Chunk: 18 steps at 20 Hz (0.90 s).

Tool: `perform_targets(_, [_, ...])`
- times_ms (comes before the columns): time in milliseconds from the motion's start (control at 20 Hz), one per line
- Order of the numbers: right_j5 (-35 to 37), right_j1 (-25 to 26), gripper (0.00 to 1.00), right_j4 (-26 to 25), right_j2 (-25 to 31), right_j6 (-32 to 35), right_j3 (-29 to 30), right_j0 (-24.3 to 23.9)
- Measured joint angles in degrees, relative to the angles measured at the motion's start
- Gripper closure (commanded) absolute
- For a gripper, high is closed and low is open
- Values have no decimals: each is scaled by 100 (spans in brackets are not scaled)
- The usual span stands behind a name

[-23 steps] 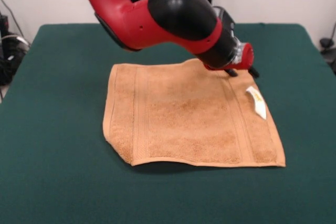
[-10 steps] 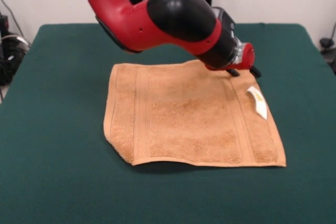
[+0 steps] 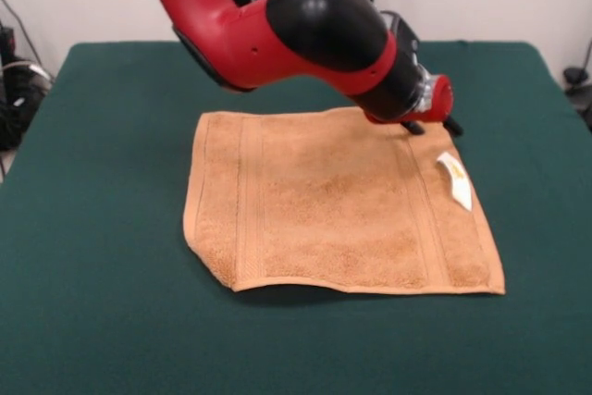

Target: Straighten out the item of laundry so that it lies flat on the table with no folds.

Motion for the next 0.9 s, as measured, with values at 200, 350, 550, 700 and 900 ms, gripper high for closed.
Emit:
perform_targets(200, [-18, -31, 0, 0, -27, 6, 3, 47])
perform_targets(350, [-28, -42, 0, 1, -38, 13, 5, 64])
perform_targets(550, [-38, -45, 0, 1, -39, 14, 9, 66])
perform_targets(700, [-45, -45, 0, 1, -39, 16, 11, 66])
perform_targets(900, [-49, -44, 0, 2, -38, 16, 12, 66])
